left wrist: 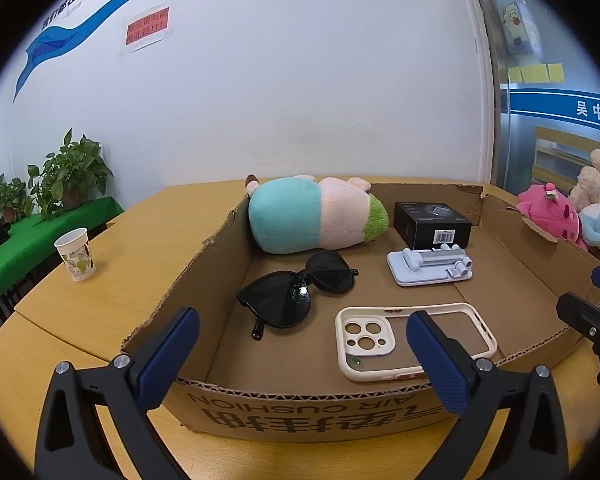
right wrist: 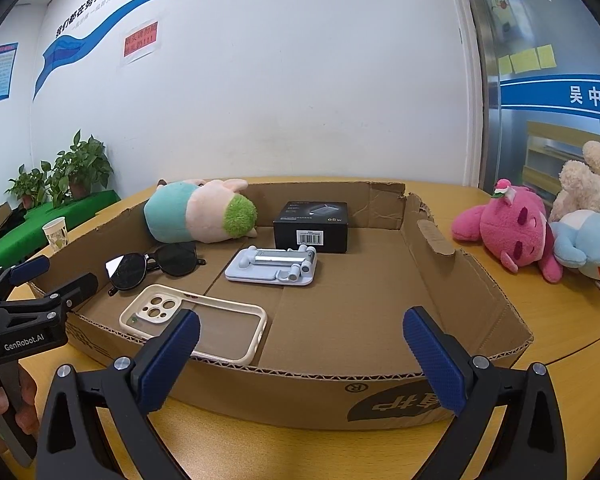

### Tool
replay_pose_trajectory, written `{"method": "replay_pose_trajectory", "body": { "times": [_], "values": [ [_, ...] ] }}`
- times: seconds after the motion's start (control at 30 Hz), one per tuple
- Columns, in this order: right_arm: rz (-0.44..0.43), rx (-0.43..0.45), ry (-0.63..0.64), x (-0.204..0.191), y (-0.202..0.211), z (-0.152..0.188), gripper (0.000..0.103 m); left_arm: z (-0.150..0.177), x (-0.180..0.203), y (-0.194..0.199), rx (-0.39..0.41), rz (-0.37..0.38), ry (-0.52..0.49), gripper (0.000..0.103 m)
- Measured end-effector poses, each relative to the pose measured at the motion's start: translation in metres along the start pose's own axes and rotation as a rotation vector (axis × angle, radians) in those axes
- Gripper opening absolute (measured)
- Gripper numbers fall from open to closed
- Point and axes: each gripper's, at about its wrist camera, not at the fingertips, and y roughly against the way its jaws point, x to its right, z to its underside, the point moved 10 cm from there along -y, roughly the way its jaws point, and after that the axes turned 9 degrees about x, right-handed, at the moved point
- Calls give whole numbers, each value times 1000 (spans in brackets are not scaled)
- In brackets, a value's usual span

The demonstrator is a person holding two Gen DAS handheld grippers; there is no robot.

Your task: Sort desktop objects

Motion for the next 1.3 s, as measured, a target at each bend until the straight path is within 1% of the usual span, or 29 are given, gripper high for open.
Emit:
{"method": "replay_pose_trajectory", "body": {
  "times": [0.6,0.8,1.3],
  "values": [
    [0,-1,1,0,0,0,103,0,0,-1,0,6,-2,103],
    [29,-3,-5,3,1,0,103,0,1,-1,0,7,-2,103],
    [28,-3,-5,3,1,0,103,0,0,0,-1,10,-4,103]
  ]
}}
